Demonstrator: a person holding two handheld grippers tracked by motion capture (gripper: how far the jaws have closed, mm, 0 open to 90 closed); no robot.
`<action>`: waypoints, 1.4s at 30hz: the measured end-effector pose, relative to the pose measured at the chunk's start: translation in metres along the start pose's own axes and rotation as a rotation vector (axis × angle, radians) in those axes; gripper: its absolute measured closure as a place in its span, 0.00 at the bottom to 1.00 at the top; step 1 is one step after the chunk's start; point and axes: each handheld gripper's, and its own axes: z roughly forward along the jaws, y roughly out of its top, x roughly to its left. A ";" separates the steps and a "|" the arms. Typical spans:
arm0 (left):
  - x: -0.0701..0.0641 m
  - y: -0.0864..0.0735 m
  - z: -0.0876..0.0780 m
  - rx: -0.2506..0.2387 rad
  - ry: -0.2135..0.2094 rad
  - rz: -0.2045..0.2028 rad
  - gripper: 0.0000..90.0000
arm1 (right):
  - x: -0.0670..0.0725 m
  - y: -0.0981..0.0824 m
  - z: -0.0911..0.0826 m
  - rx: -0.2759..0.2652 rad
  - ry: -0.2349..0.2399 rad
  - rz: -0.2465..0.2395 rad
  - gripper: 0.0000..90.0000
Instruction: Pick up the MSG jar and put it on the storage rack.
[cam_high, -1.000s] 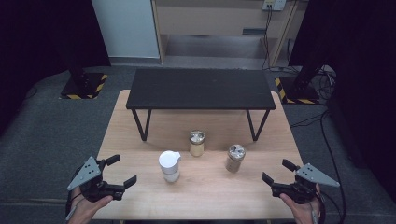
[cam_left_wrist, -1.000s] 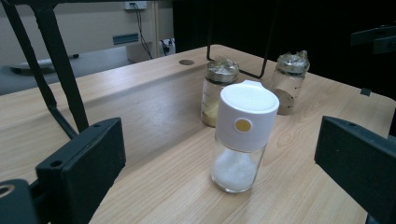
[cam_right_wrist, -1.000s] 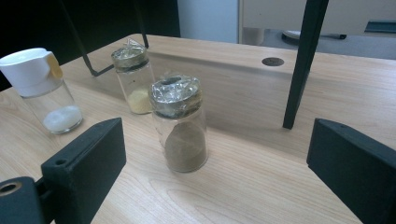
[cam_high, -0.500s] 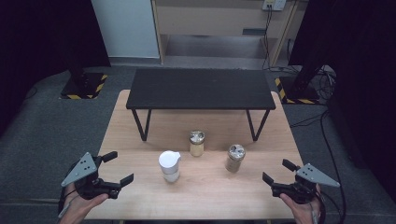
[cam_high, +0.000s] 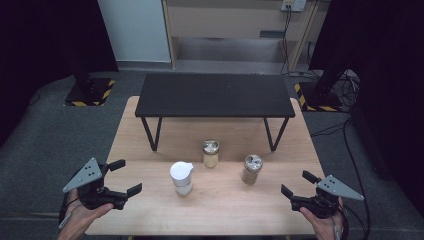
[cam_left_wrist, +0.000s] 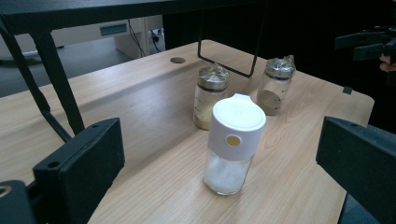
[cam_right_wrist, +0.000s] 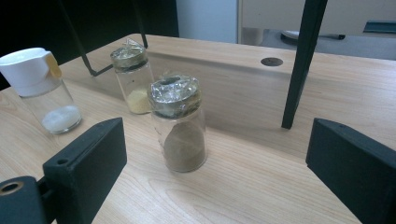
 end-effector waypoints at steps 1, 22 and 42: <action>0.000 0.002 0.000 0.004 -0.001 0.002 0.00 | 0.000 0.000 0.000 0.000 0.000 0.000 0.06; 0.008 0.025 0.020 0.077 -0.048 0.019 0.00 | -0.001 0.000 0.000 0.001 0.002 -0.001 0.07; 0.012 0.039 0.048 0.137 -0.100 0.049 0.01 | -0.001 0.000 0.000 0.002 0.005 0.001 0.07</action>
